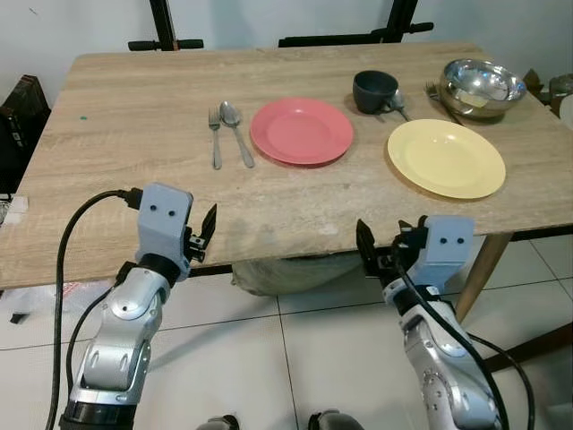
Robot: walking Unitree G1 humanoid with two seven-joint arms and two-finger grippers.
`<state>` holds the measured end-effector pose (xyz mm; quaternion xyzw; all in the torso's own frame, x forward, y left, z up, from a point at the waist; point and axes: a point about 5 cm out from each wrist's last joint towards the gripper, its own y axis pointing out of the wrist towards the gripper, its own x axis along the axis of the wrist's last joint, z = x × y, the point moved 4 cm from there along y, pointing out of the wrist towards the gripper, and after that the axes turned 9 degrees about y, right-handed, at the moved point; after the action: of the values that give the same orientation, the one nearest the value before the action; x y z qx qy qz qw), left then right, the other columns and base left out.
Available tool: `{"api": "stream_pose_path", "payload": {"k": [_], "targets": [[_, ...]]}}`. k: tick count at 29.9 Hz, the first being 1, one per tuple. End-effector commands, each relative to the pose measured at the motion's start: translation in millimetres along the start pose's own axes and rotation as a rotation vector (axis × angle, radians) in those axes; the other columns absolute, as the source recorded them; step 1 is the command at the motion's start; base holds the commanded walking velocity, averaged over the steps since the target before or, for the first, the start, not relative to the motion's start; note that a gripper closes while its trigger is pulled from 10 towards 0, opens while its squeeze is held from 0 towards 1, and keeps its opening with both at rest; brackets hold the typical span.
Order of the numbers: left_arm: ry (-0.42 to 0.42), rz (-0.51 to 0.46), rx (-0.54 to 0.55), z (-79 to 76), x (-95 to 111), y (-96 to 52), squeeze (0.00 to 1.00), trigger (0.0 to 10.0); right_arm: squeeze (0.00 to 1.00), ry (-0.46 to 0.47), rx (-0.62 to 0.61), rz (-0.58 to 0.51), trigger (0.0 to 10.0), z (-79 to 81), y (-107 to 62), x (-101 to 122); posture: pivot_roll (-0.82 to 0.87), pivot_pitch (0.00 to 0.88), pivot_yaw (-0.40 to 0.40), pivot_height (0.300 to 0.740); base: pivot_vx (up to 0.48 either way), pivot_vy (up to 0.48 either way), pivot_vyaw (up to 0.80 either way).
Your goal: Setting the table
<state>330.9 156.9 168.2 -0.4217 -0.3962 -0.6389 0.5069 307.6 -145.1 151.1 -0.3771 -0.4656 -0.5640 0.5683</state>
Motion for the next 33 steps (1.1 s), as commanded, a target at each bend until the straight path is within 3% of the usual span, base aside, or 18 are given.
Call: {"api": "stream_pose_path", "payload": {"k": [1, 33], "targets": [[0.011, 0.007, -0.002, 0.0, -3.2, 0.2, 0.0, 10.0, 0.0, -0.009, -0.003, 0.007, 10.0, -1.5, -1.6, -2.5, -0.18, 0.029, 0.054, 0.74, 0.0, 0.0, 0.0], [0.006, 0.005, 0.001, -1.3, -3.3, 0.1, 0.0, 10.0, 0.0, -0.01, -0.005, 0.011, 10.0, -1.9, -2.4, -3.5, -0.19, 0.034, 0.052, 0.74, 0.0, 0.0, 0.0]]}}
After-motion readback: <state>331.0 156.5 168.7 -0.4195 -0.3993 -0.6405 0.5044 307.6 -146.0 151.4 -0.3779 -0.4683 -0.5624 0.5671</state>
